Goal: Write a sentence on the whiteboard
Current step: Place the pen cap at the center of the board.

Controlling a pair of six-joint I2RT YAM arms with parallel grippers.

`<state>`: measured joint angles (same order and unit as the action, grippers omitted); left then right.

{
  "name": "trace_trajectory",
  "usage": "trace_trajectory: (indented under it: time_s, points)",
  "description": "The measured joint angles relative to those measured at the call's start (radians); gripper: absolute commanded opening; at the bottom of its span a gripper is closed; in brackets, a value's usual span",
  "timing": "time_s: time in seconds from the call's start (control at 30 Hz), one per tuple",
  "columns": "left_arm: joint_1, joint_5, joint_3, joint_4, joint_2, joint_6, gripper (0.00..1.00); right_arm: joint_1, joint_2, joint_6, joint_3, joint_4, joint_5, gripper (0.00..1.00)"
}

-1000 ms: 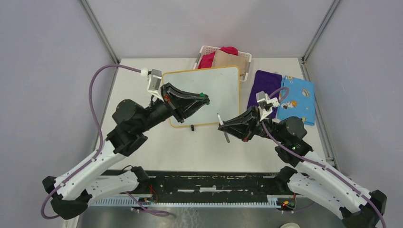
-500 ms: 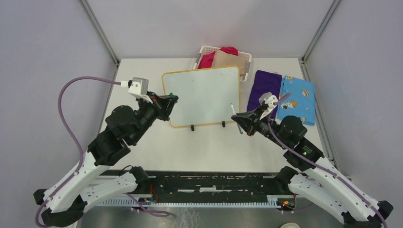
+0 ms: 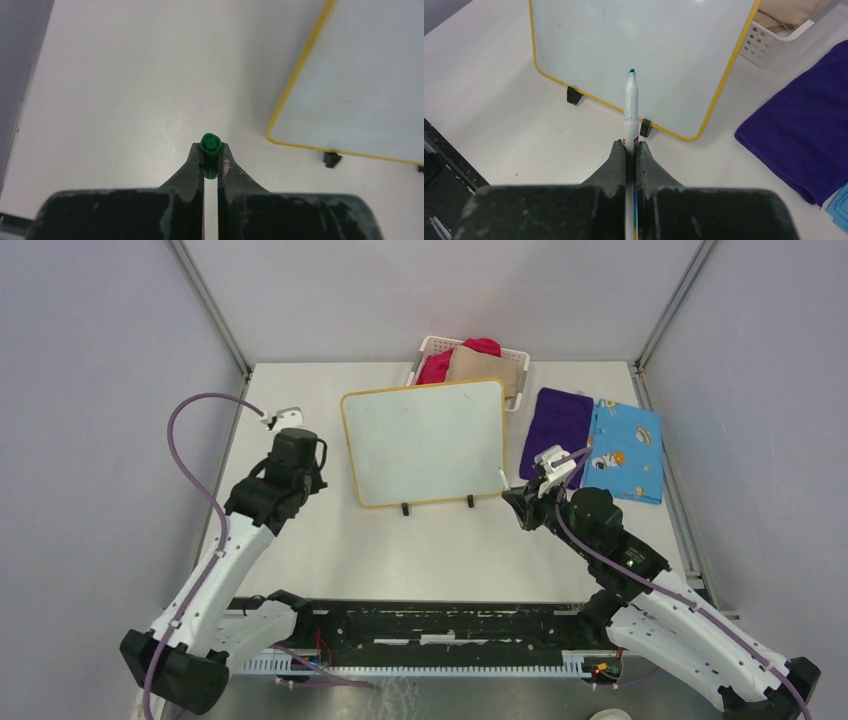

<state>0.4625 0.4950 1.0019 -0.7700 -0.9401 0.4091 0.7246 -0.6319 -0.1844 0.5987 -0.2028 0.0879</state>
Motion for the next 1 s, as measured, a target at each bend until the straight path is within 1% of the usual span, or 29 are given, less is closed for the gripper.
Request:
trace_trajectory:
  time_s: [0.03,0.1,0.23,0.3,0.37,0.53,0.67,0.83,0.93,1.0]
  points:
    - [-0.077,-0.035,-0.006,0.001,-0.026,0.000,0.02,0.000,0.001,0.002,0.000,0.000,0.000,0.00]
    - [-0.169,-0.074,-0.009,0.003,-0.076,0.001,0.02,0.000,0.003,0.003,0.000,0.003,0.000,0.00]
    - [-0.278,-0.176,-0.009,0.072,-0.206,0.023,0.02,0.000,0.009,0.003,-0.001,0.009,-0.010,0.00]
    - [-0.345,-0.220,-0.008,0.127,-0.299,0.048,0.02,0.000,0.009,0.003,-0.001,0.011,-0.020,0.00]
    - [-0.392,-0.235,0.000,0.164,-0.399,0.068,0.02,0.000,0.010,0.004,-0.001,0.011,-0.031,0.00]
    - [-0.422,-0.235,0.079,0.201,-0.632,0.080,0.02,0.000,0.029,0.007,-0.002,0.010,-0.043,0.00]
    - [-0.429,-0.237,0.166,0.212,-0.776,0.080,0.02,0.000,0.052,0.007,-0.005,0.011,-0.045,0.00]
    - [-0.435,-0.239,0.198,0.222,-0.870,0.080,0.02,0.000,0.057,0.010,-0.007,0.011,-0.044,0.00]
    - [-0.441,-0.240,0.198,0.222,-0.895,0.079,0.02,0.000,0.056,0.011,-0.007,0.011,-0.043,0.00]
    - [-0.446,-0.243,0.198,0.222,-0.909,0.079,0.04,0.000,0.055,0.011,-0.007,0.010,-0.043,0.00]
